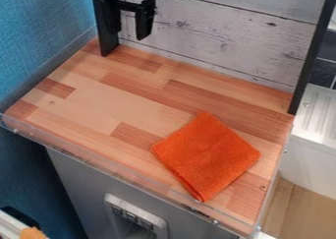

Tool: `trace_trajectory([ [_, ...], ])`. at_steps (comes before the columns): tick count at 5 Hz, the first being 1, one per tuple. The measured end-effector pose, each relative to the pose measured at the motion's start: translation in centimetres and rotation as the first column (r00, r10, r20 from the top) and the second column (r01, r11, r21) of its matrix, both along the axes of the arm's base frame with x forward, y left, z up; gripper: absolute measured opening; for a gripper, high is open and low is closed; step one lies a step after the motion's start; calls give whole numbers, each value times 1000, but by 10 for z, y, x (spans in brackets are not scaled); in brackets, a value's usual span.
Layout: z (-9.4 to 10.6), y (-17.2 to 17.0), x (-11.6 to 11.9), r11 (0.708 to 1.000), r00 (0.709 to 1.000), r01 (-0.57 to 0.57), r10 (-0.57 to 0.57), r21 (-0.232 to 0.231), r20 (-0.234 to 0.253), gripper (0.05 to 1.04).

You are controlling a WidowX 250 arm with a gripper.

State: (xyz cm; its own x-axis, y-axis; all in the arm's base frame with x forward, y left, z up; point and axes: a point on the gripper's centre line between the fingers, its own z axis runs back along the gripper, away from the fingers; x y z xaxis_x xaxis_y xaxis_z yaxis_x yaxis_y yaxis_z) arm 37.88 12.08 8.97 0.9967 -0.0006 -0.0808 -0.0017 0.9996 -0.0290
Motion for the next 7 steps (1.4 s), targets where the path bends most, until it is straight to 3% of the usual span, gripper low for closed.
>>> trace_trajectory([
  [1,-22,-11,-14,996,995,-86,86,-5,-50,995],
  [2,-11,-44,-23,981,981,-194,194,19,0,997],
  [3,-12,-80,-33,946,947,-320,318,46,37,994],
  [5,-15,-140,-41,837,833,-546,536,48,136,999],
  [7,-17,-181,-55,735,730,-678,667,34,147,999],
])
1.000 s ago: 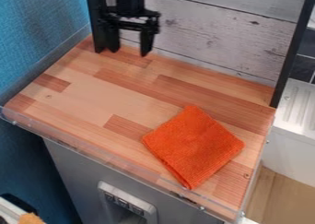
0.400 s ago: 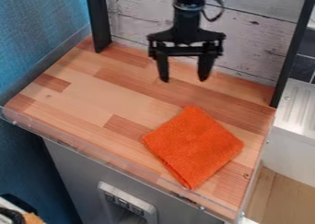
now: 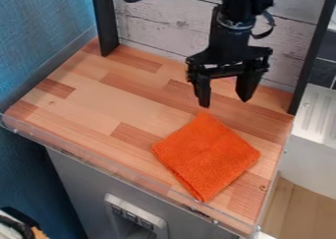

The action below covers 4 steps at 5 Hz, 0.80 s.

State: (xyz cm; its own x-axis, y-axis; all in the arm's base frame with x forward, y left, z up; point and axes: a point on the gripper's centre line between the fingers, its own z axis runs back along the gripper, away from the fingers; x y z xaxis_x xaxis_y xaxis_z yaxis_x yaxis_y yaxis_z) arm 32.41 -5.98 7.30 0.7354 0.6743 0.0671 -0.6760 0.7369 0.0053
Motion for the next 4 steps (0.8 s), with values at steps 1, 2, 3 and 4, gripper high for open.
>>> trace_trajectory([
  [1,-4,-7,-9,999,998,-53,53,-3,-23,997],
  [2,-3,-12,-14,996,996,-86,85,-13,-38,995],
  [3,-8,-13,-20,994,992,-111,110,-20,-63,998],
  [4,-13,-13,-30,993,989,-120,118,-22,-91,955],
])
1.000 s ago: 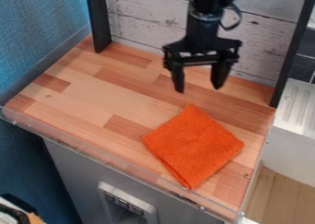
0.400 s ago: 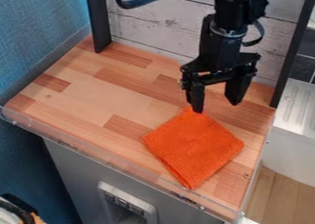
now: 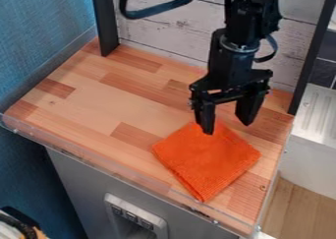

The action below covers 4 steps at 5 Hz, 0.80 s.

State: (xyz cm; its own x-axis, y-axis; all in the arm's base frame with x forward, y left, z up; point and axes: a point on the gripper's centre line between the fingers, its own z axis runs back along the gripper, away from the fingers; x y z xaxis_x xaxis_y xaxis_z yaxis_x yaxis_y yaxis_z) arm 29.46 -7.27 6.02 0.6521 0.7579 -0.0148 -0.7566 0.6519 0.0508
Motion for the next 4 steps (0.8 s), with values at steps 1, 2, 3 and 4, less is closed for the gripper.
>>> trace_trajectory([
  [1,-5,-3,-6,1000,1000,-2,2,-15,-7,678],
  [2,-9,-7,-8,999,1000,12,-12,-36,1,379],
  [3,-18,-11,-6,998,1000,19,-18,-63,25,163],
  [4,-35,-14,-6,996,999,39,-36,-83,39,67],
])
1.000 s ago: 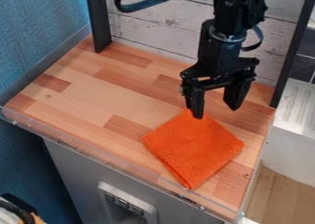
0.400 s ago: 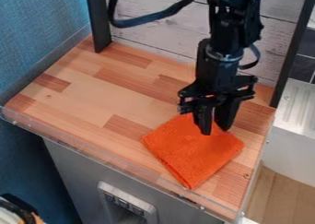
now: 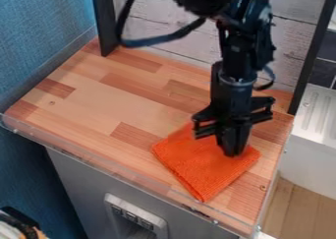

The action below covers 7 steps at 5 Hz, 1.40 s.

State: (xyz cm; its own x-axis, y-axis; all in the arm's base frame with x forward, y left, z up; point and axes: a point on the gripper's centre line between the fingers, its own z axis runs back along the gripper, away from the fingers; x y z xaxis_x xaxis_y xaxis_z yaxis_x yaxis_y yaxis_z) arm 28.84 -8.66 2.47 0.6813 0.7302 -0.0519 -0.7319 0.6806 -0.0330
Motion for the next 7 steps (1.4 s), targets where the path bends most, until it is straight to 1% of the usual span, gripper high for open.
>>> trace_trajectory([
  [1,-12,1,0,1000,1000,6,-5,-9,18,61],
  [2,-15,2,1,1000,999,13,-13,-12,45,60],
  [3,-17,4,-1,996,994,86,-85,-6,69,60],
  [4,-16,8,-1,980,976,198,-199,12,92,60],
  [5,-16,13,0,944,939,329,-331,38,99,60],
  [6,-15,16,-2,894,891,443,-447,63,83,86],
  [7,-10,22,-6,838,839,540,-543,77,23,238],
])
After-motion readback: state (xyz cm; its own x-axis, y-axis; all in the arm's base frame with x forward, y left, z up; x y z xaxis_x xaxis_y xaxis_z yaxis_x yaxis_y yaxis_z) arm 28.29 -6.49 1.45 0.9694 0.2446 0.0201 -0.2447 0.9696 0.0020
